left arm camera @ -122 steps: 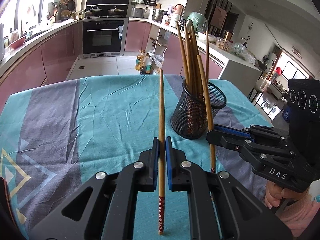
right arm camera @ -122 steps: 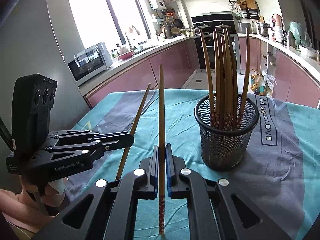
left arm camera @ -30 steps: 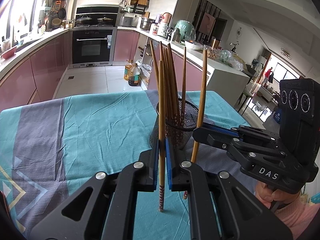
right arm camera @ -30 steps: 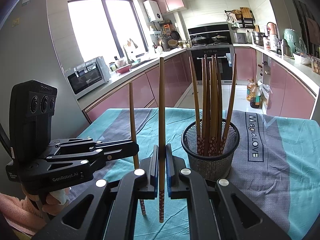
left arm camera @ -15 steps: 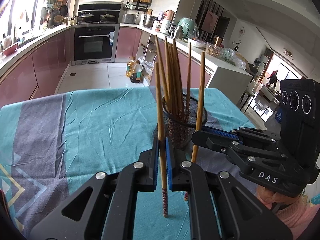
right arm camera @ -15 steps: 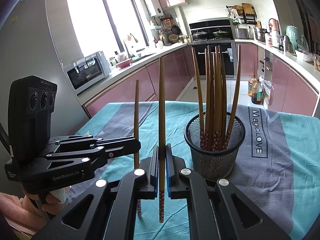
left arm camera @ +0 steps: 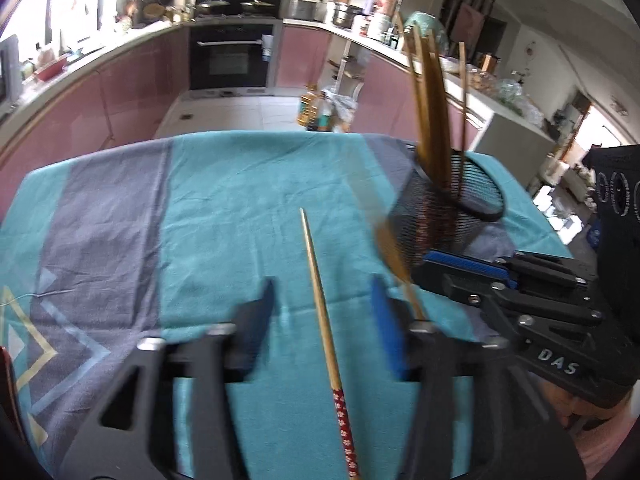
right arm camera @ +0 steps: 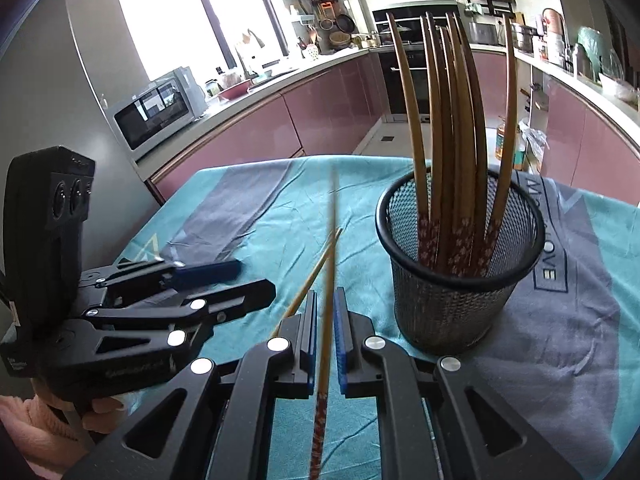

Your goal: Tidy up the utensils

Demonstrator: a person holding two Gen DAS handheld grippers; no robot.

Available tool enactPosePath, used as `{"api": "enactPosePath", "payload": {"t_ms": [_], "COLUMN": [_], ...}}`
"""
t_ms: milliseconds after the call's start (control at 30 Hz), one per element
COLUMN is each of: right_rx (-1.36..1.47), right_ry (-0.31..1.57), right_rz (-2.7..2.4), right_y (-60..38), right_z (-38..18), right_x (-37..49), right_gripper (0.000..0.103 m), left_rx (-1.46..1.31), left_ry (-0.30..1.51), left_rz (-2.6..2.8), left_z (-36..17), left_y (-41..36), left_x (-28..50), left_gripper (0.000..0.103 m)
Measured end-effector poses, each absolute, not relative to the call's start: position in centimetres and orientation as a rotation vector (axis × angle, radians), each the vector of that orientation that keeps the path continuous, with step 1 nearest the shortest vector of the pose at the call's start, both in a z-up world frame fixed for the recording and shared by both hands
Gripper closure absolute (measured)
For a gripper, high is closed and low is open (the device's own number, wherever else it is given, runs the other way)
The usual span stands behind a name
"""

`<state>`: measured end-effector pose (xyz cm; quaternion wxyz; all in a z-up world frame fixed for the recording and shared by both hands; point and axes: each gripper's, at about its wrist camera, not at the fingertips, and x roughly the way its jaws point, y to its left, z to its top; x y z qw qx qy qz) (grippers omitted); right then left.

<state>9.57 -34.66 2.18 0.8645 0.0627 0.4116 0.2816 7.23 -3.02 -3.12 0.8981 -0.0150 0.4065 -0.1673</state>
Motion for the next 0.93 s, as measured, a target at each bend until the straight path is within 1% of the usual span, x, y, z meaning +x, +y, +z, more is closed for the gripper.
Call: {"api": "enactPosePath", "payload": {"t_ms": [33, 67, 100, 133, 200, 267, 300, 333, 400, 467, 500, 567, 633, 667, 733, 867, 933], "right_rx": [0.139, 0.144, 0.148, 0.151, 0.16, 0.171, 0.175, 0.176, 0.177, 0.184, 0.189, 0.196, 0.182, 0.166, 0.142, 0.122, 0.123], "right_ry": [0.868, 0.868, 0.866, 0.862, 0.858, 0.851, 0.848, 0.842, 0.834, 0.824, 0.821, 0.819, 0.816, 0.816, 0.814, 0.819, 0.825], "right_rz": [0.59, 0.59, 0.589, 0.587, 0.586, 0.588, 0.591, 0.592, 0.594, 0.584, 0.582, 0.565, 0.542, 0.529, 0.503, 0.456, 0.439], "right_y": [-34.7, -34.7, -34.7, -34.8, -35.0, -35.3, -35.4, -35.4, -35.4, -35.8, -36.0, -36.5, -36.7, -36.6, -36.8, -37.5, -37.9], "right_z": [2.0, 1.9, 1.8, 1.8, 1.7, 1.6, 1.6, 1.6, 1.5, 1.2, 1.2, 0.9, 0.7, 0.6, 0.3, -0.3, -0.6], "right_x": [9.5, 9.5, 9.5, 9.4, 9.3, 9.2, 9.1, 8.9, 8.7, 8.4, 8.3, 8.2, 8.0, 7.9, 7.7, 7.5, 7.6], "right_gripper": [0.09, 0.088, 0.083, 0.08, 0.073, 0.058, 0.055, 0.05, 0.046, 0.037, 0.035, 0.027, 0.023, 0.017, 0.012, 0.007, 0.007], "left_rx": [-0.027, -0.03, -0.032, -0.03, -0.033, -0.027, -0.022, -0.02, -0.018, -0.006, -0.005, -0.001, 0.017, 0.016, 0.004, 0.032, 0.038], "left_ry": [0.834, 0.831, 0.825, 0.822, 0.818, 0.807, 0.804, 0.801, 0.78, 0.737, 0.734, 0.734, 0.761, 0.784, 0.819, 0.82, 0.825], "left_rz": [-0.333, -0.33, -0.323, -0.306, -0.286, -0.254, -0.242, -0.232, -0.219, -0.193, -0.195, -0.199, -0.184, -0.172, -0.158, -0.108, -0.092], "left_z": [-3.2, -3.3, -3.4, -3.4, -3.6, -3.8, -3.9, -4.0, -3.9, -3.8, -3.8, -4.0, -4.4, -4.8, -5.4, -6.3, -6.7], "left_y": [-2.8, -2.6, -2.3, -2.2, -1.6, -1.0, -0.9, -0.7, -0.4, -0.3, -0.2, -0.3, -0.5, -0.5, -0.3, 0.2, 0.4], "left_x": [7.3, 7.3, 7.2, 7.3, 7.2, 7.2, 7.1, 7.0, 6.6, 6.0, 5.8, 5.5, 5.6, 5.8, 6.1, 6.1, 6.1], "left_gripper": [0.036, 0.024, 0.017, 0.008, 0.006, 0.006, 0.006, 0.006, 0.006, 0.006, 0.006, 0.006, 0.006, 0.006, 0.006, 0.006, 0.006]}}
